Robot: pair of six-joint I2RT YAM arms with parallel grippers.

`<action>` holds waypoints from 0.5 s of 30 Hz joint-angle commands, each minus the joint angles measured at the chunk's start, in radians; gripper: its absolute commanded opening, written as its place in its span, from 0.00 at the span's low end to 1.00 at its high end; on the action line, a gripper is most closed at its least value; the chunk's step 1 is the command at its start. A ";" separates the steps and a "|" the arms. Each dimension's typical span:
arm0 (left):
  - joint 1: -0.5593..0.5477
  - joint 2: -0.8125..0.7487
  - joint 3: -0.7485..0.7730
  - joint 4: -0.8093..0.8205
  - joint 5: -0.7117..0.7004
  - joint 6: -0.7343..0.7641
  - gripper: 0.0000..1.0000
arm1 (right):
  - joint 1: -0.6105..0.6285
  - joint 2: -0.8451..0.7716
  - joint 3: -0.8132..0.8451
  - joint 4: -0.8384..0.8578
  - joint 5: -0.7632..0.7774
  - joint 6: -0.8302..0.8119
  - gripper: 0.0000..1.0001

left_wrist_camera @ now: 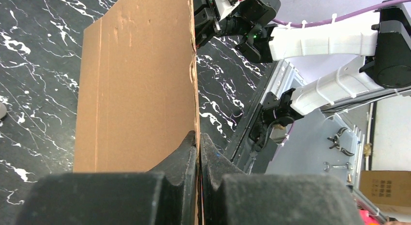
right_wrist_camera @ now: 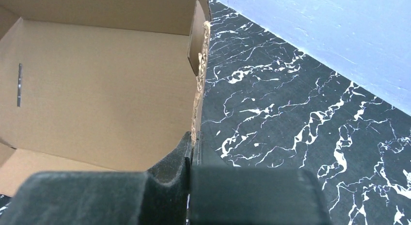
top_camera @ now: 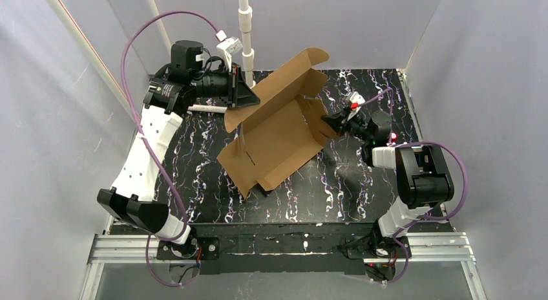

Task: Fold the paper box

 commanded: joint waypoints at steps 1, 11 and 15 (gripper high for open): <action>0.000 0.008 0.027 0.018 0.038 -0.040 0.00 | 0.010 -0.024 -0.018 0.031 -0.006 -0.123 0.01; -0.003 -0.017 -0.018 0.019 0.068 -0.092 0.00 | 0.009 -0.054 -0.056 -0.038 -0.042 -0.199 0.01; -0.003 -0.028 -0.041 0.019 0.017 -0.139 0.00 | 0.009 -0.061 -0.032 -0.158 -0.045 -0.244 0.01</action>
